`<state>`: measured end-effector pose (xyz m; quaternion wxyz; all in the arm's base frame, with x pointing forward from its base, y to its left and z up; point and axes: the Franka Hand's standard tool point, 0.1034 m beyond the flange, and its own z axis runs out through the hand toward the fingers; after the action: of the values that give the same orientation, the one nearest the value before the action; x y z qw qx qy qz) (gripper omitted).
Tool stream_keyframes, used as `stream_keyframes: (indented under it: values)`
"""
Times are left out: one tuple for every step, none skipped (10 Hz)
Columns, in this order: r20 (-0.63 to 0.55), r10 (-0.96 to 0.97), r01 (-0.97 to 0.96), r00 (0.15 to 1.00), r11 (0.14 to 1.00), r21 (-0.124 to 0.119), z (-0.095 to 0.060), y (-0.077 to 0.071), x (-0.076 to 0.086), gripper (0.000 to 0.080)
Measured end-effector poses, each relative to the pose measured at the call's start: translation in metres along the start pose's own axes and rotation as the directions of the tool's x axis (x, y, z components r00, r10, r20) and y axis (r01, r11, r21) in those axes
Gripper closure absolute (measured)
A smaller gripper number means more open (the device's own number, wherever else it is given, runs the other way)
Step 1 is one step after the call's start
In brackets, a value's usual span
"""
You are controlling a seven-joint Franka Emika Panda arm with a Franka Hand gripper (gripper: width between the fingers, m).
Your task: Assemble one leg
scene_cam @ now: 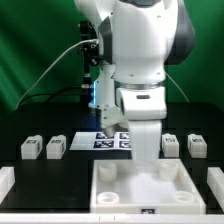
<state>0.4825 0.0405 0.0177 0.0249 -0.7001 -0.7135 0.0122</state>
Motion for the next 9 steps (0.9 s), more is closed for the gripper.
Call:
stream_keyframes:
  values:
    - [-0.015,0.014,-0.014,1.0,1.0,-0.012,-0.0002,0.01,0.0241,0.0741]
    - [-0.017,0.023,-0.023,1.0,1.0,-0.008,-0.0005,0.0142,0.0316,0.0741]
    - [-0.008,0.05,-0.049,0.999,0.999,0.017,-0.0005,0.0147,0.032,0.0741]
    - [0.006,0.066,-0.066,0.998,0.997,0.045,-0.0008,0.0142,0.0322,0.0741]
    - [0.009,0.066,-0.066,0.998,0.996,0.051,-0.0001,0.0143,0.0319,0.0739]
    - [0.009,0.065,-0.066,0.998,0.997,0.051,-0.0001,0.0142,0.0315,0.0739]
    - [0.009,0.066,-0.066,0.998,0.996,0.052,0.0001,0.0139,0.0315,0.0639]
    - [0.009,0.067,-0.067,0.998,0.996,0.052,0.0001,0.014,0.0311,0.0639]
    - [0.009,0.067,-0.067,0.998,0.996,0.052,0.0001,0.014,0.031,0.0494]
